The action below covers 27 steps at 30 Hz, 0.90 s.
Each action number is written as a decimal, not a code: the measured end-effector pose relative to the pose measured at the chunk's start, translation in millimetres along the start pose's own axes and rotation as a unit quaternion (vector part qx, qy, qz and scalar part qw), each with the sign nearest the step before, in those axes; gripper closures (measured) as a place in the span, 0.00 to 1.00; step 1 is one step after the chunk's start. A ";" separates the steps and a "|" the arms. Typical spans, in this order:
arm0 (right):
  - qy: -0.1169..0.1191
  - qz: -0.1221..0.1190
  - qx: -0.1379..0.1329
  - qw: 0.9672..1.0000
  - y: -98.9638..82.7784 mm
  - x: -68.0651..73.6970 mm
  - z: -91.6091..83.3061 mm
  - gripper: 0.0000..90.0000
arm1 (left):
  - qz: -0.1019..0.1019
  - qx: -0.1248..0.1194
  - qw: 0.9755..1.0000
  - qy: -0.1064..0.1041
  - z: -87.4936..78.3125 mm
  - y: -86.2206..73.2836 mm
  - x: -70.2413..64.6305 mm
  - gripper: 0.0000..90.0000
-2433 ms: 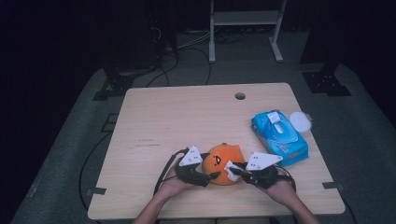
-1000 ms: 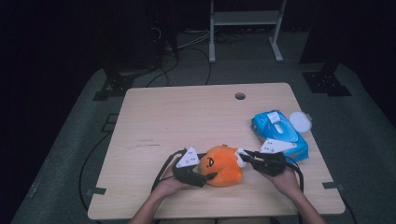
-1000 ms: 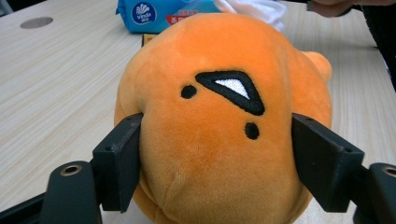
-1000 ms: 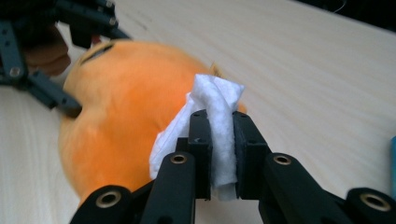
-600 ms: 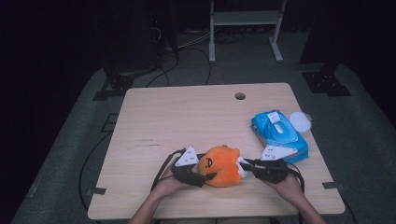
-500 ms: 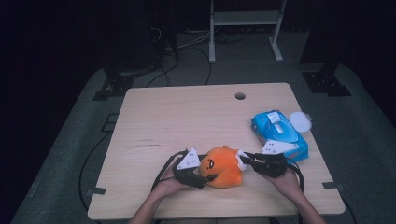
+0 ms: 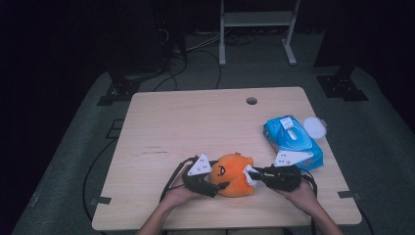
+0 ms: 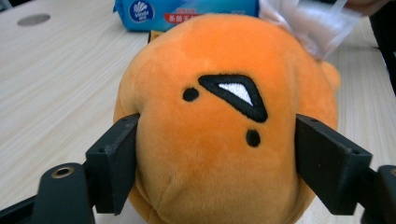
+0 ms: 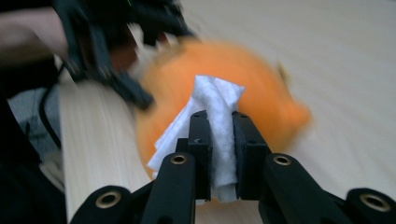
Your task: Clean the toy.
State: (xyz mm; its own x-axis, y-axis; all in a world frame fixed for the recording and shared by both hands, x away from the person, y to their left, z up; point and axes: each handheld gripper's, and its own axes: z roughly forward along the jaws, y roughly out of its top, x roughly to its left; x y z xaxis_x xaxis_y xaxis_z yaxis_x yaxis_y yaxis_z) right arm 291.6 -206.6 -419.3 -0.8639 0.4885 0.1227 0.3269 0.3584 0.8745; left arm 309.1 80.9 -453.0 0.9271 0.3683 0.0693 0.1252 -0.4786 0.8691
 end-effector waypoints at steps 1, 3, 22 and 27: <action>-0.003 -0.005 -0.005 1.000 3.8 2.1 1.2 0.87 | 0.012 0.002 1.000 0.004 0.8 1.9 -3.1 0.25; -0.016 -0.015 -0.007 1.000 7.6 3.9 3.4 0.87 | 0.021 0.005 1.000 0.007 1.3 3.2 -5.1 0.25; -0.055 -0.051 0.027 0.997 4.5 5.9 9.9 0.88 | -0.052 0.000 0.999 -0.008 4.4 5.7 5.2 0.07; -0.038 -0.079 0.013 0.996 17.1 25.0 20.6 0.88 | -0.003 0.003 1.000 0.010 5.6 15.1 -8.2 0.20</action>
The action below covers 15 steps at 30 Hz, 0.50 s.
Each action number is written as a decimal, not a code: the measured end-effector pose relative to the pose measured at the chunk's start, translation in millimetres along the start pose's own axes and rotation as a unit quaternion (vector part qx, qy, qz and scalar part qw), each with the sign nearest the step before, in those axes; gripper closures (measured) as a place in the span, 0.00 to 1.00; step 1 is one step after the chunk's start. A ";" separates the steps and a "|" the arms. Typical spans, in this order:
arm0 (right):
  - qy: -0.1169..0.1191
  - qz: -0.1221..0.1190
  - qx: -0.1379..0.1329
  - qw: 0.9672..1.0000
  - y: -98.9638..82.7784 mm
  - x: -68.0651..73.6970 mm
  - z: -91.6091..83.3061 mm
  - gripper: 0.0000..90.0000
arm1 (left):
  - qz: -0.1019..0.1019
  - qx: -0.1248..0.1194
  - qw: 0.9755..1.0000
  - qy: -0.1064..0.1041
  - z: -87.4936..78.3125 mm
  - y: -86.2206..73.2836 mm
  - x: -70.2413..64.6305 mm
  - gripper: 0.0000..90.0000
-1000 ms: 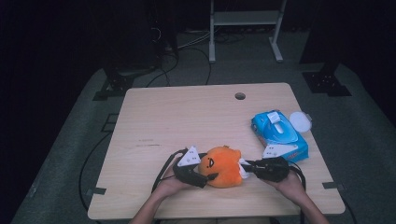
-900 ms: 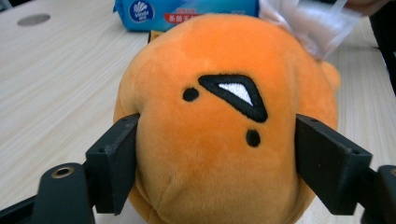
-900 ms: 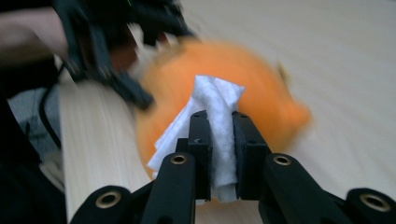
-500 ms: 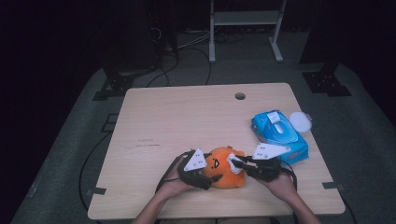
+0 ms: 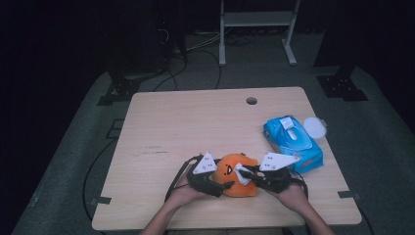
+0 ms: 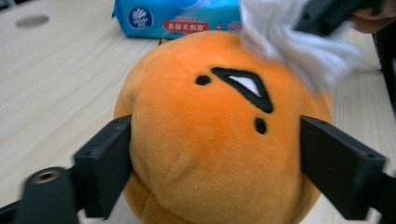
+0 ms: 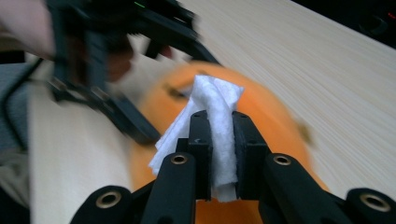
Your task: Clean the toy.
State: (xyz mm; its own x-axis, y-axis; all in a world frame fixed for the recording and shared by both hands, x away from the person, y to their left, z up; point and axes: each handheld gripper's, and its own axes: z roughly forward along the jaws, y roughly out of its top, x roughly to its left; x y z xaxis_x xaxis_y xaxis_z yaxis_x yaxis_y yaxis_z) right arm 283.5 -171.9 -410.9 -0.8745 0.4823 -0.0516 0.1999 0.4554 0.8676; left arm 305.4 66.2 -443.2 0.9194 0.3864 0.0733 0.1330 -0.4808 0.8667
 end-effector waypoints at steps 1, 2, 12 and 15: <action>0.007 -0.008 -0.003 1.000 4.0 4.4 2.4 0.88 | 0.017 0.004 1.000 0.005 -0.3 2.3 -3.5 0.22; 0.007 -0.008 -0.003 1.000 4.0 4.4 2.4 0.88 | 0.017 0.004 1.000 0.005 -0.3 2.3 -3.5 0.22; -0.032 0.002 0.013 0.999 -9.0 -11.5 -8.2 0.88 | -0.067 0.004 0.998 -0.012 3.7 -4.2 11.4 0.03; -0.041 -0.006 0.015 0.999 -7.7 -10.7 -8.4 0.88 | -0.061 -0.009 0.998 -0.017 2.1 -4.9 10.4 0.16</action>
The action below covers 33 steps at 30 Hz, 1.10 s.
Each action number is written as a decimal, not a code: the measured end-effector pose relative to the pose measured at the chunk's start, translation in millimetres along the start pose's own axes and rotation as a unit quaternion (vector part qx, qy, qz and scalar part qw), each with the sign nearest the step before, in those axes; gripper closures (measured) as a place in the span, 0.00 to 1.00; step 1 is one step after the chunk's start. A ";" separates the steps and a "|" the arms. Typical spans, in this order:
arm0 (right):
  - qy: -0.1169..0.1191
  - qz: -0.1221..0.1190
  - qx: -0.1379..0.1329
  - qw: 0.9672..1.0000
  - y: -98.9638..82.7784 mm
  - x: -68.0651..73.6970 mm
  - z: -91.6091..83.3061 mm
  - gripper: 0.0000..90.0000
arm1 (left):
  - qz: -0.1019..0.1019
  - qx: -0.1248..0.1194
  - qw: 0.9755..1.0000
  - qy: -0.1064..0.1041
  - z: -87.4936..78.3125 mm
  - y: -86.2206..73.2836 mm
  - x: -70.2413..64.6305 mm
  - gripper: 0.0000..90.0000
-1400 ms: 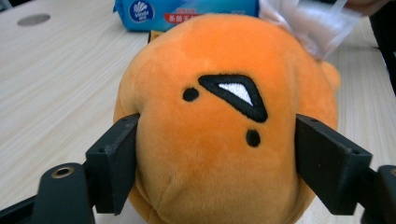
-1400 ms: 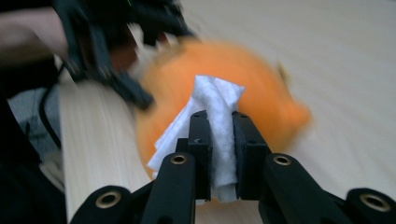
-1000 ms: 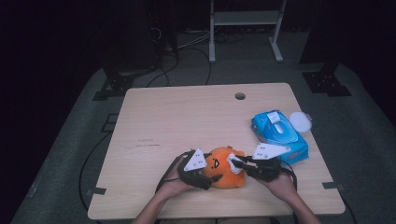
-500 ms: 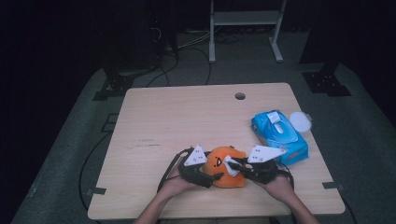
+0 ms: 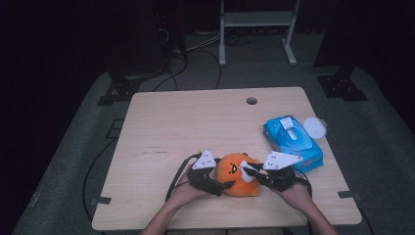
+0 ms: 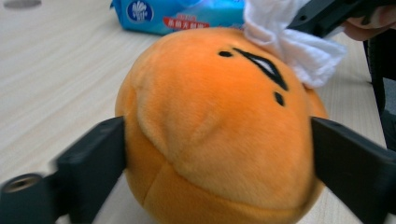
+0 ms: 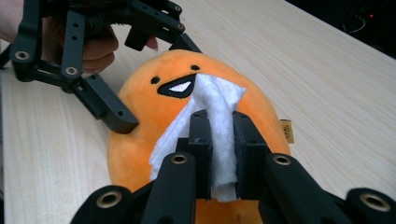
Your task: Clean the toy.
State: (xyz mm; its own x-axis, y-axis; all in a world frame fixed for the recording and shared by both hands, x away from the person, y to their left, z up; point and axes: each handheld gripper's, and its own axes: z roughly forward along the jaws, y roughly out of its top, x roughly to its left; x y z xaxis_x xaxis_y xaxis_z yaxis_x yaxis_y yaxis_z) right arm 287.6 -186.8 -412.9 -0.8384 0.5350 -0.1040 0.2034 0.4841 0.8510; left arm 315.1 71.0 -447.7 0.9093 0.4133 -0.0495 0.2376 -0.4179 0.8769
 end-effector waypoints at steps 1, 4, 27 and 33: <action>-0.002 0.001 -0.002 1.000 0.9 1.1 -0.1 0.88 | 0.006 0.000 1.000 0.001 -0.2 1.6 -2.2 0.18; 0.011 -0.008 -0.018 1.000 8.9 11.6 -0.4 0.88 | 0.048 -0.001 0.999 0.011 -0.1 7.8 -12.7 0.25; 0.006 -0.024 -0.022 0.999 13.4 12.6 -2.4 0.88 | 0.064 -0.001 0.998 0.008 1.5 8.4 -19.5 0.18; -0.005 -0.025 -0.019 0.999 11.4 11.0 -2.5 0.88 | 0.068 0.004 0.998 0.011 3.1 12.2 -22.7 0.18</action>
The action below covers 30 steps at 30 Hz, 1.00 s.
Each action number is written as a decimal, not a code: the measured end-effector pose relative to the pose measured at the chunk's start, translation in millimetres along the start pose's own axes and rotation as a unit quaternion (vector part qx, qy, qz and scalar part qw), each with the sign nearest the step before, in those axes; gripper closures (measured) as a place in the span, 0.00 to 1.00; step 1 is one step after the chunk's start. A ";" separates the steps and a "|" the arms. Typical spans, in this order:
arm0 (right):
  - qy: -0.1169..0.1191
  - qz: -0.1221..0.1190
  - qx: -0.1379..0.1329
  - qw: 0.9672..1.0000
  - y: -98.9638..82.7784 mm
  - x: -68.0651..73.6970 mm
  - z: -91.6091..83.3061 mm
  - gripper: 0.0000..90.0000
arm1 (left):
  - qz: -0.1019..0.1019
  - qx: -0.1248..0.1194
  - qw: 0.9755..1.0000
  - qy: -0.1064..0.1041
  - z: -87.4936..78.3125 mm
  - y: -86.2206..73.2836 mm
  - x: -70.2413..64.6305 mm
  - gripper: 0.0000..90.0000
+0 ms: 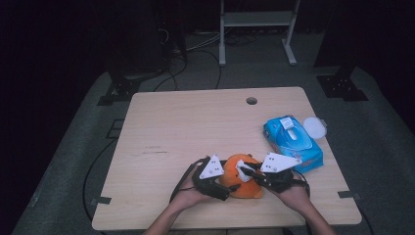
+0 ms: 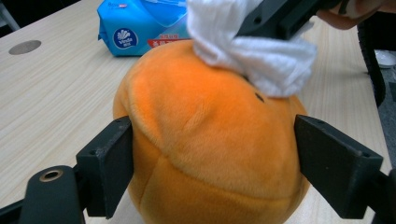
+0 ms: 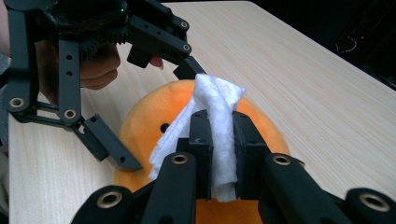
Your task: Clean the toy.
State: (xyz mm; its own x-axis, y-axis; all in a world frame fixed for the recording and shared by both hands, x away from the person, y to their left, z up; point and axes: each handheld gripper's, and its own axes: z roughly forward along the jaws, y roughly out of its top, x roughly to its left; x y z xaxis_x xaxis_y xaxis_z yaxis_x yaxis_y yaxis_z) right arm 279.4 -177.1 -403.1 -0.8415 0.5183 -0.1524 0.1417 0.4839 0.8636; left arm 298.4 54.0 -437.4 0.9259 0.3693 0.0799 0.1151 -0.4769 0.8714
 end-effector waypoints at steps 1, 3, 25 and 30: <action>-0.001 -0.002 0.001 1.000 0.1 0.2 0.4 0.88 | 0.000 0.000 1.000 -0.003 -0.4 -0.2 0.7 0.18; 0.000 -0.002 0.000 1.000 -0.1 -0.7 0.0 0.88 | -0.003 -0.001 1.000 -0.007 -0.9 -0.7 1.5 0.16; 0.011 -0.007 -0.011 1.000 6.6 6.9 2.2 0.88 | 0.014 0.001 1.000 0.004 -2.8 -6.4 3.4 0.29; -0.020 0.017 0.002 1.000 -4.8 -14.0 -6.8 0.88 | 0.006 -0.001 1.000 -0.002 -2.4 -8.0 5.9 0.25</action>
State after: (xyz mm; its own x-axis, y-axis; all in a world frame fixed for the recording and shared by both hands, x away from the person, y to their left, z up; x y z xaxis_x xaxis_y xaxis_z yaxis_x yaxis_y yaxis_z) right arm 287.0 -191.5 -401.8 -0.8142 0.5629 -0.1419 0.1721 0.4675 0.8671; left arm 302.1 61.9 -442.7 0.9285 0.3608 0.0884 0.1034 -0.4797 0.8713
